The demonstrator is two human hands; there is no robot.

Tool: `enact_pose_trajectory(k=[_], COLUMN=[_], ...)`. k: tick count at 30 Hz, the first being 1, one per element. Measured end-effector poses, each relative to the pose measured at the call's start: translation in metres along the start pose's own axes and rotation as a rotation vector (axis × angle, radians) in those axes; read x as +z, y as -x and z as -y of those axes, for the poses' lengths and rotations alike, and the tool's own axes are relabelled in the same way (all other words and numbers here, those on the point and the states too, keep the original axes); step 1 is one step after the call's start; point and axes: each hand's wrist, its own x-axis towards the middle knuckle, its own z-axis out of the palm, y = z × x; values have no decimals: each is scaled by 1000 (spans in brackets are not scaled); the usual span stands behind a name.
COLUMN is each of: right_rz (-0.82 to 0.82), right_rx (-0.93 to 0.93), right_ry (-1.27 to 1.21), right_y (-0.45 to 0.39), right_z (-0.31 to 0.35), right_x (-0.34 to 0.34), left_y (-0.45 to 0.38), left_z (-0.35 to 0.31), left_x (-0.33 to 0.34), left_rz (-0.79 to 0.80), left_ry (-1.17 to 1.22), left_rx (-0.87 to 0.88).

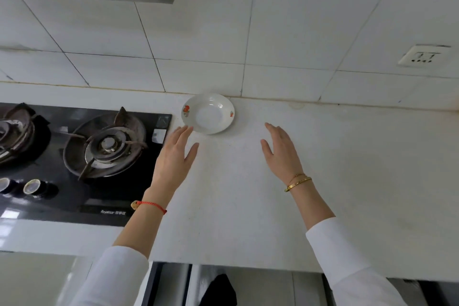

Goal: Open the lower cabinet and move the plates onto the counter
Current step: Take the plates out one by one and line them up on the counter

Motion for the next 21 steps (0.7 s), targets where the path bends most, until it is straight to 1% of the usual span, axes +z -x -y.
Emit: enact_pose_trajectory(k=[5,10,14,18,21], right_rz=[-12,8,36,44,62], right_rx=[-42,-53,-56,-20,6], right_ry=[4,7,-11,-16,-4], right_y=[79,165,230,286,319], right_z=[-13,-29,-41,-51,-59], right_x=[-39,-72,-92,-106,-111], left_y=[73,152,214,268,295], left_z=[-45,-90,-118,-138,-145], left_x=[-8,-10,-8,-6,-2], left_rz=[-32,-71,-93,-82,-40], left_ry=[8,-24,-15,12,28], left_rx=[57,123,136,136,140])
